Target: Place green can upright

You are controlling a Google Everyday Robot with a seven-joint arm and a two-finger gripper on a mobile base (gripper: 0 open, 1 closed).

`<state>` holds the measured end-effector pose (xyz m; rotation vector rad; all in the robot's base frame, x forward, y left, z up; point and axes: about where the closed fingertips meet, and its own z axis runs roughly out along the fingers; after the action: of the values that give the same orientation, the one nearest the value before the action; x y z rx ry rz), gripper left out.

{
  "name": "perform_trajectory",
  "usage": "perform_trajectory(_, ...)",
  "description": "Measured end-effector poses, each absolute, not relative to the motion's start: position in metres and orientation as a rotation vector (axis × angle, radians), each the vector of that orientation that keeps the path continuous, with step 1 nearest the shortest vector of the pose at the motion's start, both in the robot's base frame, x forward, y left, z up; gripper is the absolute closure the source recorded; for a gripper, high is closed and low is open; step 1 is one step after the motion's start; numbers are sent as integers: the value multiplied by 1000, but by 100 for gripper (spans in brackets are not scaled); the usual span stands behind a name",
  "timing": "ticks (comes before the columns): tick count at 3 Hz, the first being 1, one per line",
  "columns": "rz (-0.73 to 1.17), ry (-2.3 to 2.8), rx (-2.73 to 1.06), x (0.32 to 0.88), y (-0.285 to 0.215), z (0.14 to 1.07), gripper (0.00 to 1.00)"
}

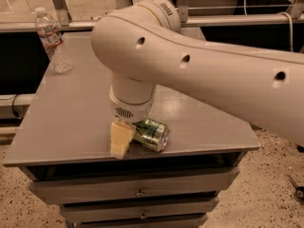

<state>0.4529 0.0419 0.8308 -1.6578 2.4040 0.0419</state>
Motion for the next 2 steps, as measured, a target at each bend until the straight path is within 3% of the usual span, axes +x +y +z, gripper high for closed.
perform_trajectory(1, 19, 2422, -1620, 463, 33, 828, 50)
perform_trajectory(2, 19, 2420, -1597, 470, 30, 832, 72)
